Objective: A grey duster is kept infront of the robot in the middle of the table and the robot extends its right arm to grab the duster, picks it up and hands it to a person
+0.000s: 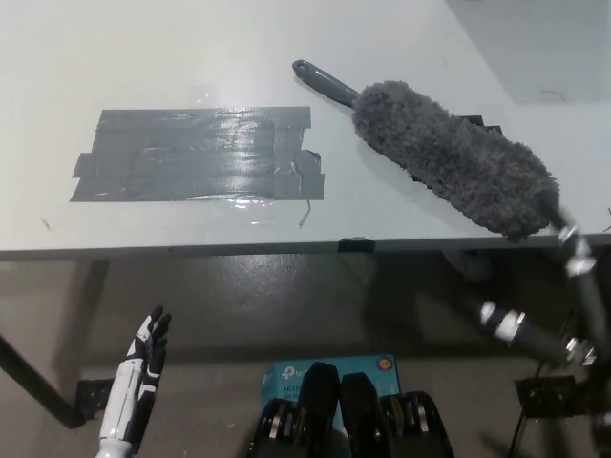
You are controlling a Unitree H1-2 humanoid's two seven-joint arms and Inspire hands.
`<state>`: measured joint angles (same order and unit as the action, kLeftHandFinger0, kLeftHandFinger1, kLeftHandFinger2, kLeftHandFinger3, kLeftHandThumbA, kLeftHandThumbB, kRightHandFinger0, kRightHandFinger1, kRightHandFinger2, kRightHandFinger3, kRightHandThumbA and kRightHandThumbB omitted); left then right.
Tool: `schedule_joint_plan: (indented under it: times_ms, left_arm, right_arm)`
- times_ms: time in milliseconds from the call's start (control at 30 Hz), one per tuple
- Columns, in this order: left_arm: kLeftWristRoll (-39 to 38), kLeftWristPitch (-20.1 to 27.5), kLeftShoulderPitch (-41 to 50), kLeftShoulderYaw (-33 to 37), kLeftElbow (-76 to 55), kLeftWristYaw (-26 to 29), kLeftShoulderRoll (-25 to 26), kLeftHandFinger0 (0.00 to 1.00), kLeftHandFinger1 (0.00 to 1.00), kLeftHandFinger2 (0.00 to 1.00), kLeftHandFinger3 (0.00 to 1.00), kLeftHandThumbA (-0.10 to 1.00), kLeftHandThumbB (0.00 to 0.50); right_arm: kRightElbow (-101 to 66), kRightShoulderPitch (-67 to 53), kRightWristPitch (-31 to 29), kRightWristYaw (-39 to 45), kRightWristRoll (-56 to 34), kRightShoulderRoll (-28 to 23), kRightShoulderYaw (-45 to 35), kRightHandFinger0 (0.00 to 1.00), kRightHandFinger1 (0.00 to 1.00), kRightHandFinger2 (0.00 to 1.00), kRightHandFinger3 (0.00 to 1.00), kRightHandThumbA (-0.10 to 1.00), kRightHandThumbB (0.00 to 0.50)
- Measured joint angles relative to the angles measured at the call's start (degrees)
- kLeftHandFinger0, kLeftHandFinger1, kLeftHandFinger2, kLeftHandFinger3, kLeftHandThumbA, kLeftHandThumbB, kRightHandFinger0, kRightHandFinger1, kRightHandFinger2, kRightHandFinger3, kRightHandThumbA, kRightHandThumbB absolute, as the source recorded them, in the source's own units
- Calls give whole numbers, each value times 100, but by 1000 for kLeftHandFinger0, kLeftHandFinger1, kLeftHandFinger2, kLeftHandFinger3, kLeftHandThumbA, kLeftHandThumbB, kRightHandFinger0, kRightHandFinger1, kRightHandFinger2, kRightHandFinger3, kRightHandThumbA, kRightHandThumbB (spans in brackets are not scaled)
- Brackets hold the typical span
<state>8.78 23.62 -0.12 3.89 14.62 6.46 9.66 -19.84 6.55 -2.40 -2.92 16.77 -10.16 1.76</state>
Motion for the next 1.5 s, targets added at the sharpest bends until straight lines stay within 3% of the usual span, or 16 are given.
schedule_joint_plan:
  times_ms: [100, 233, 367, 400, 467, 567, 767, 900, 1067, 1500]
  left_arm:
    - [0, 18, -1, 42, 7, 3, 1, 1000, 1000, 1000, 1000, 1000, 387]
    - [-9, 22, -2, 80, 15, 3, 2, 1000, 1000, 1000, 1000, 1000, 387]
    - [-10, 23, -6, 102, 18, 3, 4, 1000, 1000, 1000, 1000, 1000, 396]
    - [-10, 28, -18, 110, 19, 3, 6, 1000, 1000, 1000, 1000, 1000, 401]
    - [-9, 42, -48, 126, 21, 4, 23, 1000, 1000, 1000, 1000, 1000, 407]
    - [-14, 50, -103, 140, 25, 4, 32, 1000, 1000, 1000, 1000, 1000, 390]
    - [-58, 84, -140, 139, 27, 5, 33, 1000, 1000, 1000, 1000, 1000, 383]
    - [-69, 109, -144, 140, 26, 6, 33, 1000, 1000, 1000, 1000, 1000, 384]
    - [-98, 119, -167, 139, 26, 4, 37, 1000, 1000, 1000, 1000, 1000, 375]
    - [-107, 123, -236, 141, 26, 3, 59, 1000, 1000, 1000, 1000, 1000, 384]
  right_arm:
    - [-122, 527, 352, 74, 153, -151, -83, 1000, 1000, 1000, 1000, 1000, 306]
    - [25, 1315, 865, 214, 302, -317, -83, 1000, 1000, 1000, 1000, 889, 273]
    - [619, 2134, 1303, 358, 403, -408, -27, 1000, 1000, 1000, 1000, 926, 320]
    - [898, 2404, 1440, 402, 442, -442, 14, 1000, 1000, 1000, 1000, 981, 326]
    - [1466, 2869, 1653, 499, 510, -498, 127, 1000, 1000, 1000, 1000, 992, 340]
    - [2349, 3423, 1836, 601, 605, -560, 329, 1000, 1000, 1000, 1000, 1000, 403]
    - [4128, 4216, 2081, 754, 823, -573, 881, 1000, 1000, 1000, 1000, 1000, 461]
    - [5017, 4602, 2211, 847, 931, -559, 1207, 1000, 1000, 1000, 1000, 1000, 475]
    - [5952, 5049, 2323, 990, 969, -504, 1414, 1000, 1000, 1000, 1000, 1000, 439]
    - [7393, 5373, 2341, 1072, 1006, -347, 1712, 1000, 1000, 1000, 1000, 1000, 445]
